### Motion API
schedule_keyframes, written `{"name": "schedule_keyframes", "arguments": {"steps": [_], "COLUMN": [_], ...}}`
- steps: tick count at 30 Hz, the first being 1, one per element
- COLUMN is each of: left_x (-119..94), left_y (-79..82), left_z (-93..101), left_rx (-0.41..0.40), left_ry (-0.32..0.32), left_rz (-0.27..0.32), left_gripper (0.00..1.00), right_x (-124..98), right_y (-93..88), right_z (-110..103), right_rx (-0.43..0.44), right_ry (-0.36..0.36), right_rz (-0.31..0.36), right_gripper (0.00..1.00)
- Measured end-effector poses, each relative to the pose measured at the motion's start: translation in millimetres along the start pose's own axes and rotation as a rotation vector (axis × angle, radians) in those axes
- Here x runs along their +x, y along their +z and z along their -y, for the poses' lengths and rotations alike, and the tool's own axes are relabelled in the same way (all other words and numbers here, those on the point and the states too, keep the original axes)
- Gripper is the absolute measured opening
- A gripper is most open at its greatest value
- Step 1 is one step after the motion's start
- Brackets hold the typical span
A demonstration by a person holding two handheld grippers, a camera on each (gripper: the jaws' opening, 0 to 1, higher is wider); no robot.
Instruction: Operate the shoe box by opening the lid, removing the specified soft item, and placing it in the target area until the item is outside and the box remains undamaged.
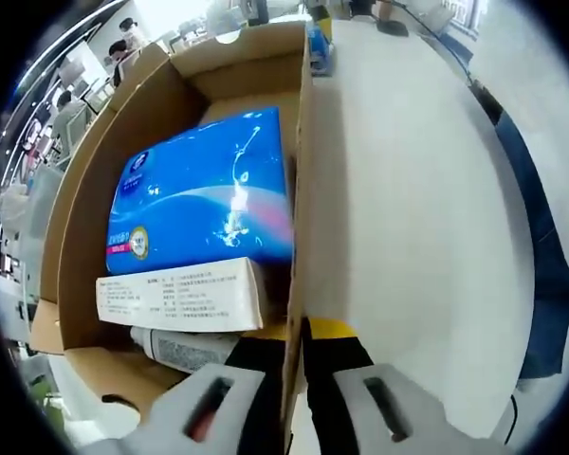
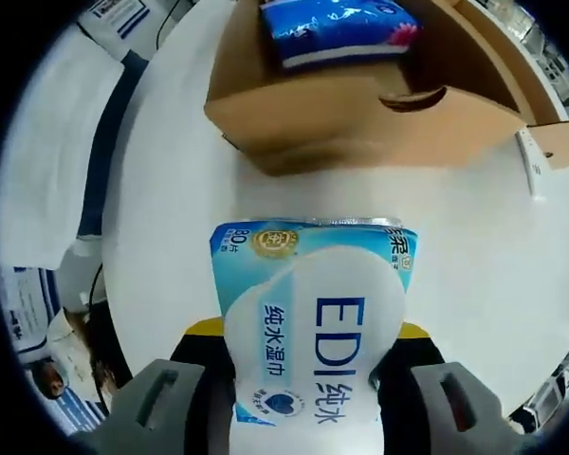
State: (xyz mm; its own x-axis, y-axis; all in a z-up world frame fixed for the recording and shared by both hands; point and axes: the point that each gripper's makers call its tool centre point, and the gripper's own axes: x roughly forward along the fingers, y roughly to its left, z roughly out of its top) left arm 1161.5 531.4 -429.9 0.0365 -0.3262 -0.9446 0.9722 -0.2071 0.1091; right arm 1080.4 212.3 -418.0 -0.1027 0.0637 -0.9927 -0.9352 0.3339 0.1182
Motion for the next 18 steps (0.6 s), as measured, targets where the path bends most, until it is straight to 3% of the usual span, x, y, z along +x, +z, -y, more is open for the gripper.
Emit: {"name": "schedule_keyframes", "arguments": {"steps": [18], "left_x": [-3.5], "left_y": [2.1], "left_z": [0.5], "left_rx": [-0.005], "left_ry": [0.0], "left_rz": [-0.001], "left_gripper": [0.03], "right_x": [6.2], "right_y": [3.2], "right_z": [4.7], "right_rx": [0.018], "right_ry": [-0.06], "right_rz": [0.009], "right_gripper": [0.62]}}
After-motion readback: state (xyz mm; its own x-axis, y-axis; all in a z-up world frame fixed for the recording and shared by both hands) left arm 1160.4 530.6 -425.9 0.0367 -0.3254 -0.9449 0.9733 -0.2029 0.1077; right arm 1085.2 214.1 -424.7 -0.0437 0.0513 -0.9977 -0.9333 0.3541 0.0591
